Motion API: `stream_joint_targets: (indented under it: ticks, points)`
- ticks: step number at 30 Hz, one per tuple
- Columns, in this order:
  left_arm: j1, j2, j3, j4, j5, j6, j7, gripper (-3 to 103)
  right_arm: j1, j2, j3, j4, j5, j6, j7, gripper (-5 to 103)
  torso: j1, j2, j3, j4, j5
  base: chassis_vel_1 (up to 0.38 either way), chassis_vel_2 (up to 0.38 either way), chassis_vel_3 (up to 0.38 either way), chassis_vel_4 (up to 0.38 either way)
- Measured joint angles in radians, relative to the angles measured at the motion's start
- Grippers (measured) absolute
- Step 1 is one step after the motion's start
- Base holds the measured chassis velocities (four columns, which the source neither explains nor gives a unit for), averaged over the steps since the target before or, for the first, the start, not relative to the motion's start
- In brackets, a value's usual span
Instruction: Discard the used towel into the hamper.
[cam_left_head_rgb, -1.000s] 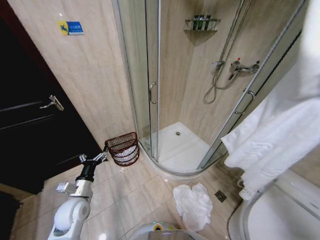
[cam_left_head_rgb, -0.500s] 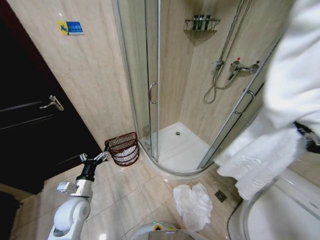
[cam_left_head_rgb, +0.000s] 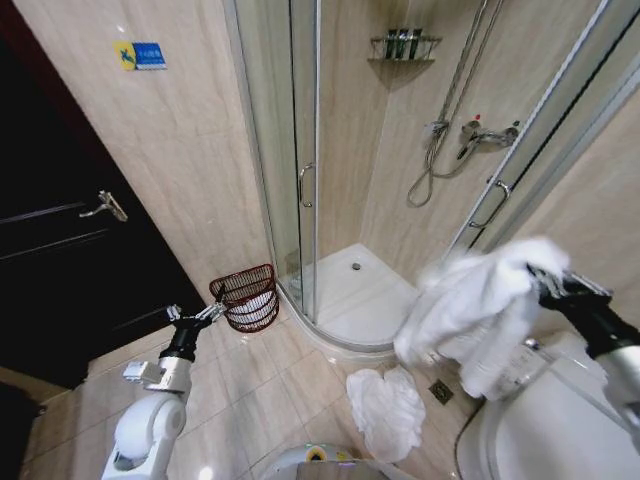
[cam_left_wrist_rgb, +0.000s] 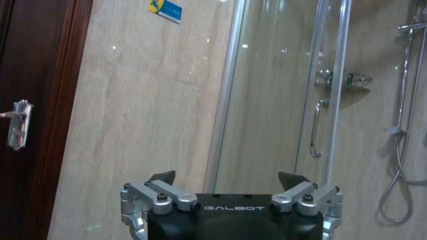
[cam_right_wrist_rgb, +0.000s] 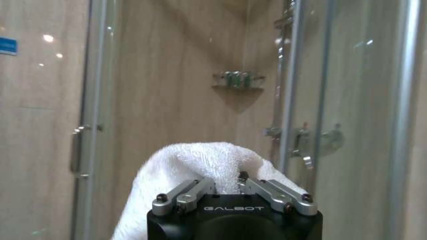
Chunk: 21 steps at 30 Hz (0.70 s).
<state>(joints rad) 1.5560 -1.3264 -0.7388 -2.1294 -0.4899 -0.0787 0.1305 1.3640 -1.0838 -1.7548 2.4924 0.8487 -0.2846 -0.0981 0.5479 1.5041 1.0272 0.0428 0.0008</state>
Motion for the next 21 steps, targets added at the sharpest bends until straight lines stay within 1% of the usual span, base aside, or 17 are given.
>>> stream_joint_targets:
  ticks: [1,4,5,6,7,9,10,11,12,15,17,19,20,21]
  points:
    - [0.006,-0.009,0.002,0.000,0.008,-0.002,0.000,100,0.021,0.035,-0.062,0.006,0.005,-0.006,0.045,9,0.000,0.000,0.000,0.0000,-0.0014,0.000,0.000,0.000,0.000]
    - [0.011,-0.015,0.006,0.001,0.020,-0.008,0.001,100,0.031,0.059,-0.102,0.007,0.007,0.006,0.053,9,0.000,0.000,0.000,0.0001,-0.0014,0.000,0.000,0.000,0.000]
    - [0.014,-0.018,0.009,0.003,0.028,-0.011,0.001,100,0.039,0.074,-0.131,0.004,0.006,0.023,0.053,9,0.000,0.000,0.000,0.0000,-0.0009,0.000,0.000,0.000,0.000]
    - [0.016,-0.021,0.011,0.003,0.036,-0.012,0.001,100,0.048,0.090,-0.162,-0.011,-0.006,0.045,0.051,9,0.000,0.000,0.000,0.0001,-0.0013,0.000,0.000,0.000,0.000]
    - [0.016,-0.023,0.013,0.003,0.043,-0.013,0.001,100,0.059,0.108,-0.192,-0.037,-0.030,0.066,0.047,9,0.000,0.000,0.000,0.0000,-0.0009,0.000,0.000,0.000,0.000]
    - [0.016,-0.026,0.014,0.003,0.048,-0.013,0.001,100,0.067,0.120,-0.210,-0.054,-0.050,0.078,0.043,9,0.000,0.000,0.000,0.0000,-0.0008,0.000,0.000,0.000,0.000]
    - [0.015,-0.029,0.016,0.000,0.057,-0.014,0.001,100,0.089,0.142,-0.250,-0.092,-0.094,0.110,0.036,9,0.000,0.000,0.000,0.0000,-0.0004,0.000,0.000,0.000,0.000]
    - [0.015,-0.032,0.017,-0.003,0.063,-0.013,0.000,100,0.108,0.151,-0.278,-0.116,-0.117,0.127,0.034,9,0.000,0.000,0.000,0.0001,-0.0006,0.000,0.000,0.000,0.000]
    - [0.015,-0.032,0.017,-0.003,0.063,-0.013,0.000,100,0.108,0.151,-0.278,-0.116,-0.117,0.127,0.034,9,0.000,0.000,0.000,0.0001,-0.0006,0.000,0.000,0.000,0.000]
    - [0.018,-0.035,0.017,-0.020,0.076,-0.008,-0.003,100,0.185,0.160,-0.380,-0.202,-0.173,0.160,0.047,9,0.000,0.000,0.000,0.0000,-0.0007,0.000,0.000,0.000,0.000]
    - [0.018,-0.035,0.017,-0.023,0.077,-0.007,-0.004,100,0.202,0.160,-0.398,-0.224,-0.189,0.167,0.050,9,0.000,0.000,0.000,0.0000,-0.0007,0.000,0.000,0.000,0.000]
    - [0.018,-0.033,0.015,-0.034,0.084,0.002,-0.010,100,0.277,0.161,-0.468,-0.319,-0.261,0.192,0.077,9,0.000,0.000,0.000,-0.0001,-0.0006,0.000,0.000,0.000,0.000]
    - [0.018,-0.033,0.015,-0.034,0.084,0.002,-0.010,100,0.277,0.161,-0.468,-0.319,-0.261,0.192,0.077,9,0.000,0.000,0.000,-0.0001,-0.0006,0.000,0.000,0.000,0.000]
    - [0.015,-0.031,0.014,-0.037,0.088,0.007,-0.014,100,0.330,0.160,-0.514,-0.370,-0.297,0.200,0.104,9,0.000,0.000,0.000,-0.0001,-0.0005,0.000,0.000,0.000,0.000]
